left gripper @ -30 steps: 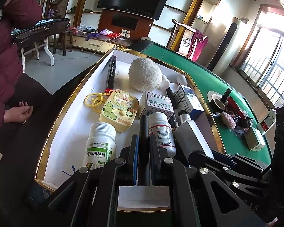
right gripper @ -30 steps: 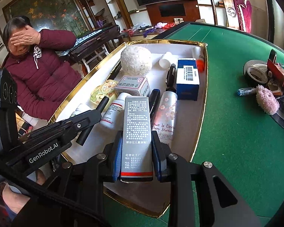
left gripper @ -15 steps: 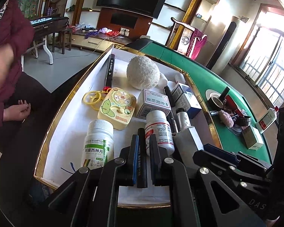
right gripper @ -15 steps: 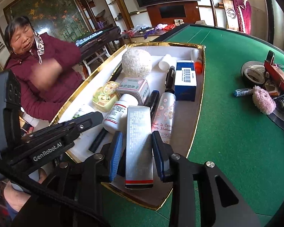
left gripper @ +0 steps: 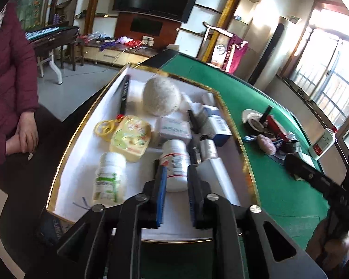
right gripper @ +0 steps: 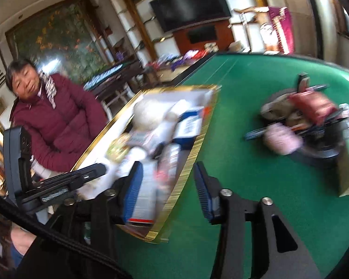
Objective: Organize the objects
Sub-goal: 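Release the marker into the tray with the left gripper while the right releases the carton, then move both open grippers back toward the pile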
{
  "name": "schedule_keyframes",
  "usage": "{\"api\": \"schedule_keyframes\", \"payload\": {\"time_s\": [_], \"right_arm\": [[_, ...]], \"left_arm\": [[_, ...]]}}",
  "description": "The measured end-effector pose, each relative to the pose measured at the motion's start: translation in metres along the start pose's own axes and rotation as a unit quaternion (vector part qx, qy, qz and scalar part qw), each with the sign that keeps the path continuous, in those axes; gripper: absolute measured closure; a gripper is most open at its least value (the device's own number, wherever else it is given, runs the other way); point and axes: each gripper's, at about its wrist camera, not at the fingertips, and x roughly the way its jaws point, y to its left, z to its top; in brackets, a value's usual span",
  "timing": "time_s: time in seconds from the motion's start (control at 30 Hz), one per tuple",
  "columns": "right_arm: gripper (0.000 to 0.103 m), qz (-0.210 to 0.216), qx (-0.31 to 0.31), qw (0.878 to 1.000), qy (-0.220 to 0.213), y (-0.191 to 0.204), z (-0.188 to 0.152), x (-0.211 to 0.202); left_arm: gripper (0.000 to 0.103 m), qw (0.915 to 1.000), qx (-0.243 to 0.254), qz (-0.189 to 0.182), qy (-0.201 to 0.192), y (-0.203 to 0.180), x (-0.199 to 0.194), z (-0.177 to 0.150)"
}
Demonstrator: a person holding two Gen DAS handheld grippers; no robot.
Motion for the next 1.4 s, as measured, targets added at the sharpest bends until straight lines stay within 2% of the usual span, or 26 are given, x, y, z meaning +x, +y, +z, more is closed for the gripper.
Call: {"api": "schedule_keyframes", "payload": {"time_s": [0.03, 0.07, 0.1, 0.13, 0.23, 0.33, 0.4, 0.47, 0.53, 0.6, 0.67, 0.7, 0.73, 0.77, 0.8, 0.93, 1.03, 1.07, 1.17, 1.27, 1.33, 1.4], "right_arm": [[0.05, -0.017, 0.002, 1.0, -0.015, -0.015, 0.004, -0.014], [0.048, -0.03, 0.004, 0.999, -0.026, -0.026, 0.006, -0.025], [0.041, -0.049, 0.01, 0.998, -0.043, -0.045, 0.009, -0.041], [0.031, -0.065, 0.02, 0.996, -0.055, -0.062, 0.012, -0.054], [0.022, -0.105, 0.079, 0.987, -0.089, -0.12, 0.016, -0.097], [0.022, -0.13, 0.162, 0.973, -0.102, -0.196, 0.021, -0.129], [0.022, -0.139, 0.204, 0.965, -0.087, -0.237, 0.023, -0.131], [0.022, -0.102, 0.256, 0.958, -0.078, -0.267, 0.018, -0.122], [0.022, -0.074, 0.292, 0.953, -0.04, -0.281, 0.009, -0.106], [0.022, -0.046, 0.293, 0.955, -0.002, -0.277, 0.004, -0.091], [0.022, -0.038, 0.293, 0.955, 0.042, -0.262, -0.003, -0.086], [0.022, -0.01, 0.299, 0.952, 0.06, -0.252, -0.006, -0.088], [0.022, 0.047, 0.295, 0.952, 0.065, -0.236, -0.011, -0.093], [0.022, 0.068, 0.275, 0.956, 0.072, -0.221, -0.012, -0.095], [0.022, 0.066, 0.251, 0.962, 0.082, -0.209, -0.013, -0.096], [0.021, 0.038, 0.187, 0.98, 0.063, -0.184, -0.004, -0.102], [0.02, -0.039, 0.089, 0.995, 0.033, -0.164, 0.006, -0.103], [0.02, -0.04, 0.07, 0.996, 0.037, -0.159, 0.007, -0.099], [0.02, -0.03, 0.022, 0.996, 0.083, -0.149, 0.004, -0.076], [0.02, -0.07, -0.078, 0.989, 0.103, -0.136, -0.006, -0.067], [0.02, -0.101, -0.127, 0.981, 0.11, -0.125, -0.011, -0.059], [0.02, -0.135, -0.151, 0.972, 0.116, -0.124, -0.018, -0.053]], "left_arm": [[0.077, 0.9999, 0.008, -0.007, 0.001, -0.01, -0.002, 0.003], [0.068, 0.9998, 0.013, -0.014, 0.003, -0.02, -0.003, 0.006], [0.059, 0.9996, 0.018, -0.023, 0.006, -0.03, -0.004, 0.01], [0.056, 0.9988, 0.027, -0.04, 0.009, -0.044, -0.005, 0.014], [0.055, 0.9959, 0.043, -0.076, 0.024, -0.083, 0.0, 0.024], [0.056, 0.9916, 0.06, -0.102, 0.052, -0.129, 0.017, 0.03], [0.056, 0.9906, 0.073, -0.097, 0.063, -0.159, 0.034, 0.035], [0.056, 0.9903, 0.073, -0.094, 0.072, -0.175, 0.049, 0.037], [0.056, 0.9901, 0.065, -0.09, 0.085, -0.187, 0.065, 0.038], [0.056, 0.9896, 0.061, -0.087, 0.097, -0.193, 0.076, 0.035], [0.056, 0.9895, 0.062, -0.077, 0.105, -0.197, 0.081, 0.031], [0.056, 0.9896, 0.062, -0.075, 0.106, -0.196, 0.081, 0.03], [0.056, 0.9899, 0.064, -0.07, 0.105, -0.195, 0.08, 0.03], [0.056, 0.9904, 0.065, -0.063, 0.104, -0.197, 0.083, 0.029], [0.056, 0.9907, 0.065, -0.058, 0.104, -0.196, 0.083, 0.03], [0.056, 0.9922, 0.048, -0.047, 0.105, -0.188, 0.092, 0.037], [0.056, 0.9906, 0.038, -0.053, 0.12, -0.188, 0.107, 0.041], [0.056, 0.9899, 0.035, -0.053, 0.126, -0.189, 0.111, 0.042], [0.056, 0.9878, 0.024, -0.059, 0.142, -0.189, 0.12, 0.042], [0.056, 0.9867, 0.012, -0.058, 0.151, -0.188, 0.127, 0.044], [0.056, 0.987, 0.007, -0.046, 0.153, -0.188, 0.13, 0.046], [0.056, 0.9865, 0.006, -0.039, 0.159, -0.19, 0.136, 0.048]]}}
